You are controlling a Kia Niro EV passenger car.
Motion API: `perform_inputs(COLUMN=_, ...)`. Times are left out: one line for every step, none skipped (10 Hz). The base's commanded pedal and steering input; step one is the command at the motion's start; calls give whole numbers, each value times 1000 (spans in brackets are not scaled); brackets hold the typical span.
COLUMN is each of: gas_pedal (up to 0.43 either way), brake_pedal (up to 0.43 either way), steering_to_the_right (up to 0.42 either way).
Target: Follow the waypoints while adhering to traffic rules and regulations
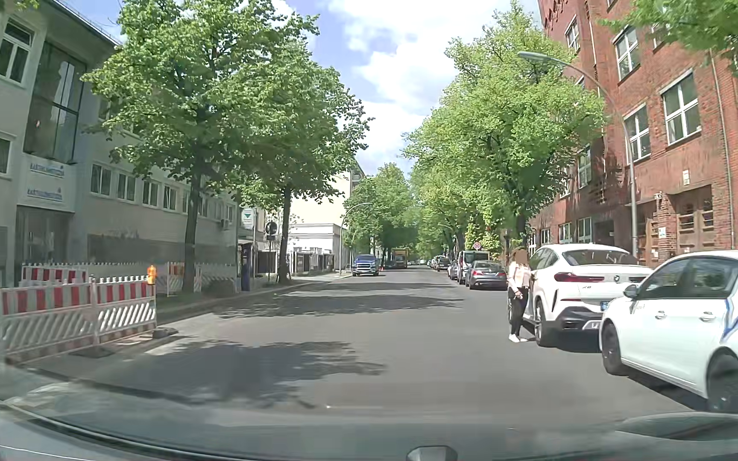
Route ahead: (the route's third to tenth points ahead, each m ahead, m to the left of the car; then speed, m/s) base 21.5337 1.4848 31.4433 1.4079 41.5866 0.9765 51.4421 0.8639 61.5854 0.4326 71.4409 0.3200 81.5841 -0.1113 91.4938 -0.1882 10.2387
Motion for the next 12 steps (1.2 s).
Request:
perform_inputs(gas_pedal=79, brake_pedal=18, steering_to_the_right=6)
perform_inputs(gas_pedal=79, brake_pedal=18, steering_to_the_right=10)
perform_inputs(gas_pedal=79, brake_pedal=12, steering_to_the_right=17)
perform_inputs(gas_pedal=67, brake_pedal=18, steering_to_the_right=24)
perform_inputs(gas_pedal=67, brake_pedal=18, steering_to_the_right=28)
perform_inputs(gas_pedal=67, brake_pedal=18, steering_to_the_right=30)
perform_inputs(gas_pedal=67, brake_pedal=18, steering_to_the_right=30)
perform_inputs(gas_pedal=67, brake_pedal=18, steering_to_the_right=29)
perform_inputs(gas_pedal=67, brake_pedal=18, steering_to_the_right=27)
perform_inputs(gas_pedal=67, brake_pedal=18, steering_to_the_right=24)
perform_inputs(gas_pedal=59, brake_pedal=18, steering_to_the_right=24)
perform_inputs(gas_pedal=47, brake_pedal=18, steering_to_the_right=23)
